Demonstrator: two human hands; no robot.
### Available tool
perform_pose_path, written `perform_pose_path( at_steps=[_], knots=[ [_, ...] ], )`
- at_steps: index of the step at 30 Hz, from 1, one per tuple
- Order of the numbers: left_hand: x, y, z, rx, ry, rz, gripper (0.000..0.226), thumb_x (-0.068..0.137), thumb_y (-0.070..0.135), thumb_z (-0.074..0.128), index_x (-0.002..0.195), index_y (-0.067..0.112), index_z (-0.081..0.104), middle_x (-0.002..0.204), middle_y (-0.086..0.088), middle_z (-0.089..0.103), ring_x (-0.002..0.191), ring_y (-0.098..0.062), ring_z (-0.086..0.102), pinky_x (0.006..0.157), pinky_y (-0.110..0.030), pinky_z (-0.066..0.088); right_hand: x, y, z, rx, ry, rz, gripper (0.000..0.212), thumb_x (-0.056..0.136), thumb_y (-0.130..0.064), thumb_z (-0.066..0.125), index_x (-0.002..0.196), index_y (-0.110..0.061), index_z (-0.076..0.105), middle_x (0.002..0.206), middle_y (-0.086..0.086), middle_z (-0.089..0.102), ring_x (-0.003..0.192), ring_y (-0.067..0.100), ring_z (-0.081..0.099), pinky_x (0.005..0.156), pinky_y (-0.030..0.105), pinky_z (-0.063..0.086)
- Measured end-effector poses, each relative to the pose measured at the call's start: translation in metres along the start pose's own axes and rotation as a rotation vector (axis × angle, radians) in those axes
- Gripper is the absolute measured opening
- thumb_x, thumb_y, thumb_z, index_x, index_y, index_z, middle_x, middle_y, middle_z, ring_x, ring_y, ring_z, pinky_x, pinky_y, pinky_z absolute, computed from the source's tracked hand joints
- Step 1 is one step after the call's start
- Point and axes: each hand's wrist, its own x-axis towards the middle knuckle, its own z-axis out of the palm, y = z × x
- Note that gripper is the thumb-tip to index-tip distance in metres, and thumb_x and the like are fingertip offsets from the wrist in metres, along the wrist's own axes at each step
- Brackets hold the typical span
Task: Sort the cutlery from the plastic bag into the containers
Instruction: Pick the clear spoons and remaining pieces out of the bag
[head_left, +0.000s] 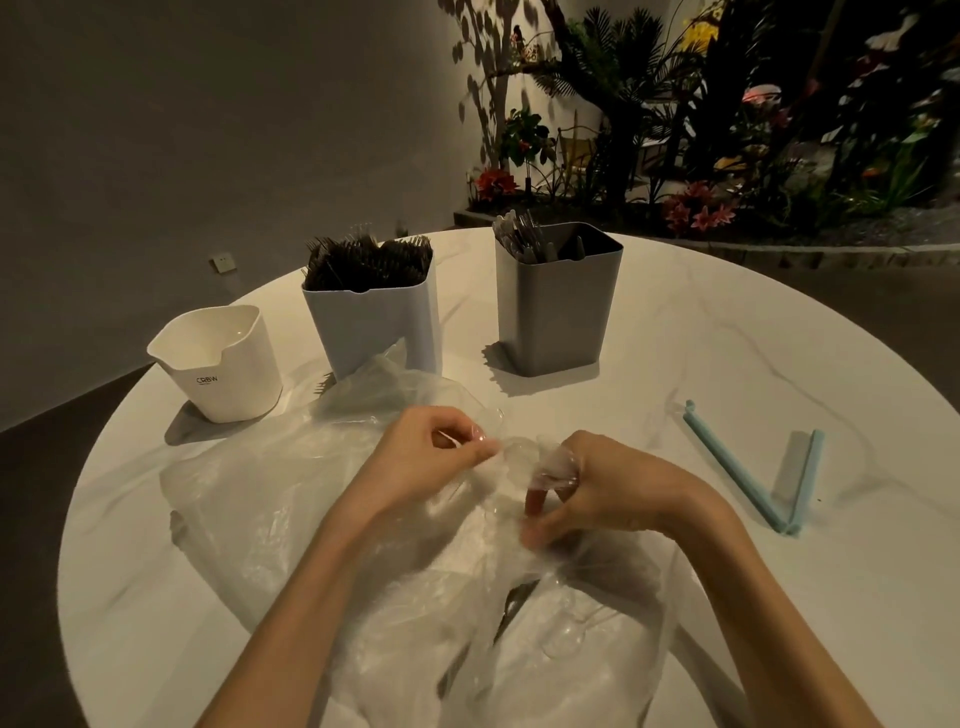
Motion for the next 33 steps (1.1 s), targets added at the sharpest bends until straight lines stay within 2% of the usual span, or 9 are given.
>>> perform_pose_path(
  at_steps=[3,5,9,13,17,20,23,27,33],
  knots=[
    [-0.004,0.009,-0.004,-0.317,0.028,-0.026,0.024,0.091,0.022,0.073,0.095,-0.002,0.071,0.084,-0.012,0.077,0.073,-0.022,0.071,0.070,-0.026,0.054,-0.006,-0.008,-0.009,0.204,0.158,-0.101,0.023,0.083,-0.045,0.078,0.081,-0.023,0.074,0.071,-0.011,0.065,0.071,0.008,0.062,0.066,0.018,0.048],
    [-0.008,0.017,-0.004,-0.442,0.007,-0.044,0.026,0.094,0.025,0.068,0.101,-0.001,0.069,0.085,-0.013,0.076,0.068,-0.026,0.070,0.063,-0.027,0.055,-0.008,-0.014,-0.011,0.364,0.230,-0.130,0.038,0.092,-0.043,0.069,0.069,-0.015,0.057,0.058,-0.008,0.053,0.053,0.005,0.049,0.054,0.017,0.038],
    [-0.013,0.026,-0.003,-0.585,-0.083,-0.031,0.023,0.099,0.029,0.060,0.107,0.007,0.060,0.077,-0.012,0.067,0.054,-0.018,0.057,0.050,-0.022,0.047,-0.009,-0.026,-0.009,0.619,0.236,-0.149,0.038,0.095,-0.044,0.058,0.085,-0.009,0.047,0.060,0.005,0.039,0.049,0.009,0.030,0.048,0.021,0.029],
    [-0.012,0.024,0.004,-0.684,-0.211,-0.023,0.020,0.104,0.030,0.050,0.108,0.011,0.054,0.066,-0.001,0.045,0.050,-0.008,0.032,0.040,-0.016,0.032,-0.007,-0.033,-0.003,0.758,0.223,-0.180,0.038,0.096,-0.046,0.054,0.092,-0.008,0.052,0.073,0.009,0.046,0.057,0.010,0.044,0.054,0.023,0.039],
    [-0.011,0.026,0.013,-0.821,-0.266,-0.052,0.024,0.104,0.028,0.045,0.095,0.008,0.056,0.067,0.000,0.035,0.053,-0.007,0.022,0.039,-0.015,0.023,-0.001,-0.028,0.001,0.728,0.268,-0.208,0.044,0.103,-0.040,0.046,0.103,-0.001,0.067,0.092,0.007,0.073,0.086,0.011,0.069,0.085,0.024,0.056],
    [-0.011,0.029,0.018,-0.921,-0.306,-0.052,0.030,0.104,0.023,0.045,0.090,0.006,0.064,0.071,-0.001,0.041,0.055,-0.007,0.028,0.043,-0.017,0.024,0.004,-0.027,0.004,0.759,0.386,-0.176,0.039,0.107,-0.035,0.043,0.086,-0.007,0.062,0.067,-0.001,0.063,0.065,0.011,0.059,0.065,0.019,0.053],
    [-0.013,0.030,0.022,-0.908,-0.301,-0.041,0.023,0.104,0.024,0.045,0.096,0.006,0.058,0.072,-0.002,0.042,0.055,-0.008,0.031,0.044,-0.017,0.024,0.007,-0.025,0.003,0.897,0.502,-0.114,0.032,0.105,-0.038,0.048,0.088,-0.012,0.054,0.058,-0.009,0.044,0.058,0.009,0.039,0.053,0.019,0.039],
    [-0.018,0.030,0.023,-0.703,-0.305,-0.028,0.024,0.107,0.033,0.040,0.098,0.013,0.049,0.060,0.000,0.034,0.043,-0.007,0.025,0.036,-0.014,0.022,0.002,-0.034,0.001,0.949,0.406,-0.178,0.048,0.081,-0.058,0.069,0.092,-0.011,0.066,0.059,-0.002,0.039,0.053,0.010,0.031,0.049,0.021,0.029],
    [-0.021,0.031,0.030,-0.430,-0.328,0.045,0.021,0.106,0.030,0.046,0.102,0.013,0.057,0.067,-0.004,0.053,0.048,-0.009,0.036,0.041,-0.017,0.027,0.002,-0.033,0.005,0.883,0.508,-0.177,0.023,0.094,-0.037,0.068,0.087,-0.016,0.075,0.059,0.000,0.048,0.054,0.010,0.043,0.051,0.022,0.036]
  ],
)
